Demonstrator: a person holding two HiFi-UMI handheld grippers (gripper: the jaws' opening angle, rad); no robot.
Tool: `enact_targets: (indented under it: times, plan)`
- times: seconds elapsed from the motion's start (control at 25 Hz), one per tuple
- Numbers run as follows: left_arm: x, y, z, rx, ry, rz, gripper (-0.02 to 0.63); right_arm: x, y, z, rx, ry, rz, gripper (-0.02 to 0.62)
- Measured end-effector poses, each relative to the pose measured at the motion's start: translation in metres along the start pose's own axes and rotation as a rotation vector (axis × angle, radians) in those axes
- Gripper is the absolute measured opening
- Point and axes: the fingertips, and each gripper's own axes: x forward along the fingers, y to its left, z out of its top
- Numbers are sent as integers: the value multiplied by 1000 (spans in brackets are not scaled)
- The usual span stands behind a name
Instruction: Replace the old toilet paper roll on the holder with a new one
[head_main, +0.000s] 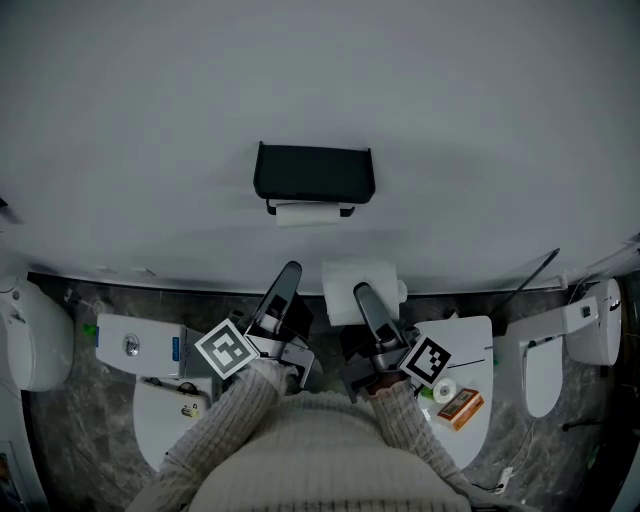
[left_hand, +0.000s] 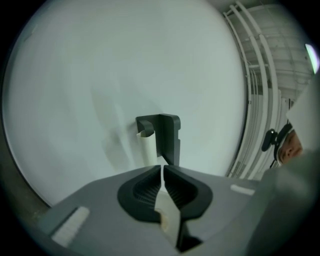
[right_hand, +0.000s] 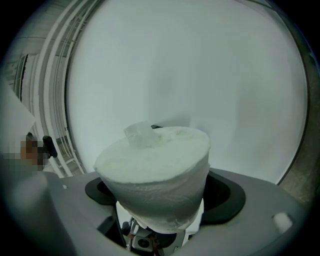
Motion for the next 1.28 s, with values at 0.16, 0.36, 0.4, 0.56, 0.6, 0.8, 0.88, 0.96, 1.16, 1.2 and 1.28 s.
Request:
enact_targets:
  times: [0.16,0.36,0.4,0.56,0.6,0.8,0.88,0.96,1.16,1.2,1.28]
  plan:
    - [8,5,1,-29,-9,-11,16,4,-8,4,14,5,0,466]
    - [41,16,14,-53,-55,-11,92,27,-19,29,26,19,-8,466]
    - [42,16,16,-56,-65,-14,101,28,-20,29,30,21,-7,466]
    - [49,20,22,-51,-88,-9,140,34,-23,32,36,35,0,466]
    - [51,21,22,-52,-91,-5,153,35,-23,33,36,37,2,466]
    - [61,30,24,-61,-99,16,192,40,-28,39,41,39,1,466]
    - [64,34,26,-69,-106,21,195,43,-30,42,45,36,-1,466]
    - [68,37,27,-73,-114,27,205,44,-32,45,44,37,-2,466]
    - [80,44,32,-67,-123,33,225,54,-39,48,54,50,-6,466]
    - [82,46,32,-66,-122,35,228,56,-40,48,55,53,-6,466]
    - [87,47,34,-67,-123,35,230,60,-42,48,58,60,-9,466]
